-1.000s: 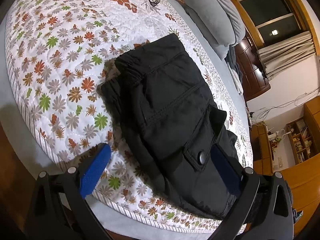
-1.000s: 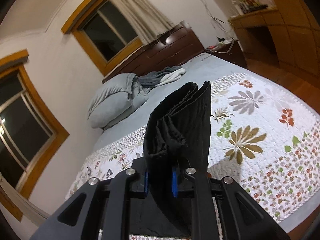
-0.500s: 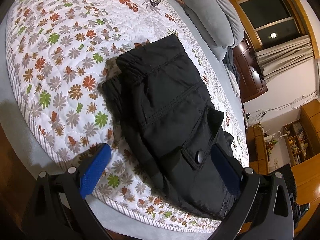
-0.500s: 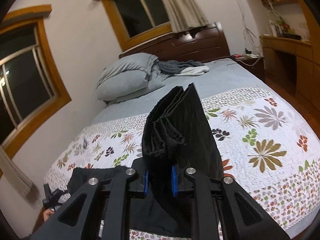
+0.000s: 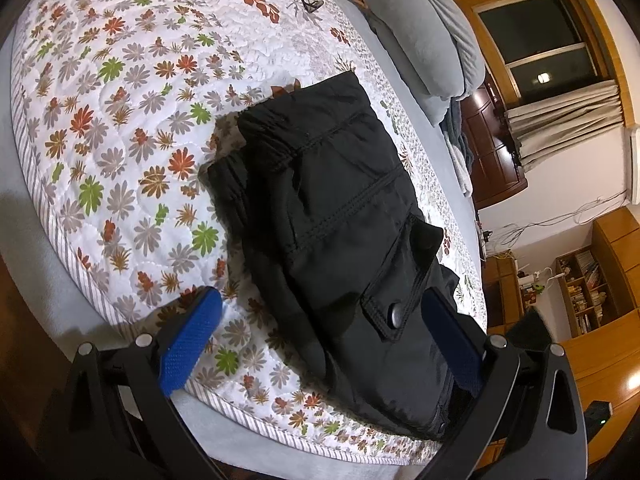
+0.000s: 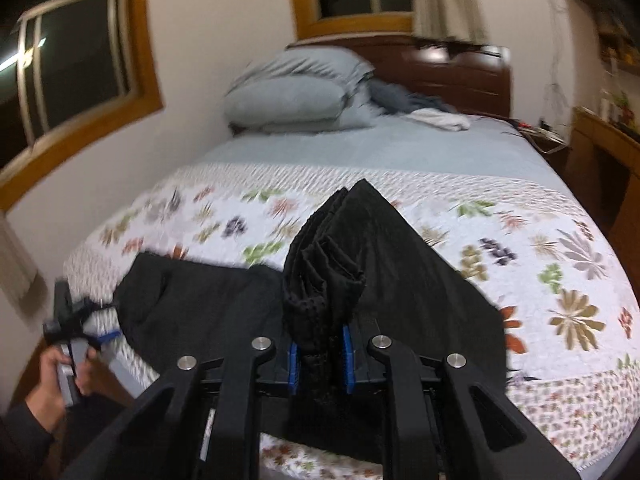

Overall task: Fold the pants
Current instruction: 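Hold the folded pants with the left gripper while the right gripper lifts a pants leg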

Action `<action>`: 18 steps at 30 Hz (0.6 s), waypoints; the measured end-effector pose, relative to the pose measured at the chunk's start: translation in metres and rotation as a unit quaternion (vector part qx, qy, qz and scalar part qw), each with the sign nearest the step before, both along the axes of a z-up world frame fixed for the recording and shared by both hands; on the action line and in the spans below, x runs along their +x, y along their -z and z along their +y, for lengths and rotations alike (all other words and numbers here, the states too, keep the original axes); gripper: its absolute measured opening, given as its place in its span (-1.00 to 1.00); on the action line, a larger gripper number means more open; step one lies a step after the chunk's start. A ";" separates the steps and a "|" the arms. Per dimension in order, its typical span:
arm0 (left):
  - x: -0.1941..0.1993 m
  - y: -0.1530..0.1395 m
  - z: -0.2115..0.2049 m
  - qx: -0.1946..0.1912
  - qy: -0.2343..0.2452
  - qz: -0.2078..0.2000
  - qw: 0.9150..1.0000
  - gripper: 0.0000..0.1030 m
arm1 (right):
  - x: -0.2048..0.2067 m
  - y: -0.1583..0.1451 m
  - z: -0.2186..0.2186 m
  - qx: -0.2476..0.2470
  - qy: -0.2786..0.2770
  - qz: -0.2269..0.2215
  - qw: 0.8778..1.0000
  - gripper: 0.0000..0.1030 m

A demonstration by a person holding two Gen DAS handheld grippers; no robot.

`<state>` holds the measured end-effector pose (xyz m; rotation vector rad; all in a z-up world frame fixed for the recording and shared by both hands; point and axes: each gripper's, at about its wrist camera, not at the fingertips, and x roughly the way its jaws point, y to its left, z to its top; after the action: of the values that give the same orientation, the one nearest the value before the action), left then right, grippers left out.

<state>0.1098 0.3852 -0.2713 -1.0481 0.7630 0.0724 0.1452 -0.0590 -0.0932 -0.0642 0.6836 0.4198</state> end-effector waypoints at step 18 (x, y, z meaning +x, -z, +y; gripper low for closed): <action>-0.002 0.003 0.006 -0.007 0.005 -0.003 1.000 0.93 | -0.016 0.095 0.088 -0.179 -0.050 0.014 0.982 -0.68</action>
<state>0.1082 0.3910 -0.2745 -1.0568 0.7642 0.0554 0.1294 0.0288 -0.1879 -0.4360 0.7798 0.3910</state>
